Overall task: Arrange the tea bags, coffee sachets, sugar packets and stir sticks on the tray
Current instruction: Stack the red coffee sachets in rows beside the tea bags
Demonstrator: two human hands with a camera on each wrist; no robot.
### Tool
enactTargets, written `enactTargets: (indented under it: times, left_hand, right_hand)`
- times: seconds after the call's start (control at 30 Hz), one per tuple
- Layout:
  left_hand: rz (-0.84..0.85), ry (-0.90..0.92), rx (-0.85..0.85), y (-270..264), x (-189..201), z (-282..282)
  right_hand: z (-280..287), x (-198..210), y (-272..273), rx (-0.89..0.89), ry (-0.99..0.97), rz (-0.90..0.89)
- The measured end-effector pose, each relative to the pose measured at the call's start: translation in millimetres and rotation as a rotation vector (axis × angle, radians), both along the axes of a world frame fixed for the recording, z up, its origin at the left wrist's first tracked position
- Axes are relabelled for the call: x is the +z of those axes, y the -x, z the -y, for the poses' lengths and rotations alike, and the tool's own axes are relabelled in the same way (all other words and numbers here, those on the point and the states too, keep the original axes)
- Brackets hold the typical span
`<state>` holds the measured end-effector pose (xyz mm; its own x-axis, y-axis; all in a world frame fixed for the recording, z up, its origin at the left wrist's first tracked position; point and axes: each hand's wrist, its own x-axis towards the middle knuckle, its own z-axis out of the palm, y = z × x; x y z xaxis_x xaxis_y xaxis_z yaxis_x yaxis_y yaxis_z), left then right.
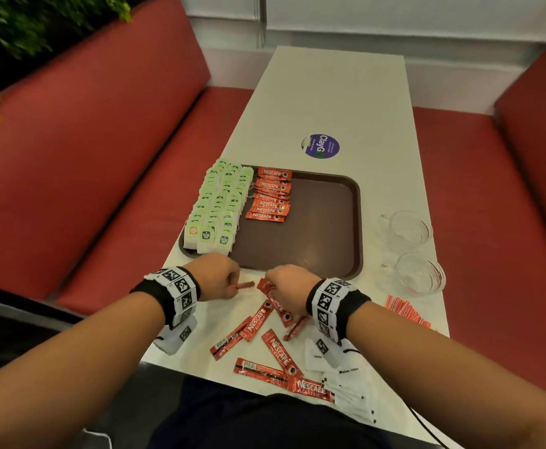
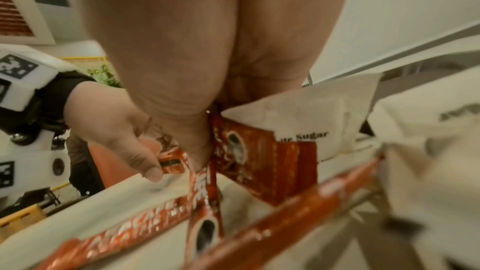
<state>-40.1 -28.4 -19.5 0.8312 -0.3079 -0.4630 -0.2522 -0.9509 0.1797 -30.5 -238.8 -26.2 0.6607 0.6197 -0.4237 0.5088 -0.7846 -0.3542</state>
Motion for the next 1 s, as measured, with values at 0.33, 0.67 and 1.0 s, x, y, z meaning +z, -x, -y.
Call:
enactTargets:
  times: [0.33, 0.67, 1.0]
  left_hand:
    - [0.109, 0.237, 0.062, -30, 17, 2]
    - [0.120, 0.459, 0.156, -57, 22, 9]
    - [0.135, 0.502, 0.135, -86, 30, 24]
  right_hand:
    - [6, 11, -26, -0.282, -0.407, -0.108]
    - [11, 6, -51, -0.481, -0.559, -0.063]
    - [20, 5, -70, -0.399, -0.489, -0.030]
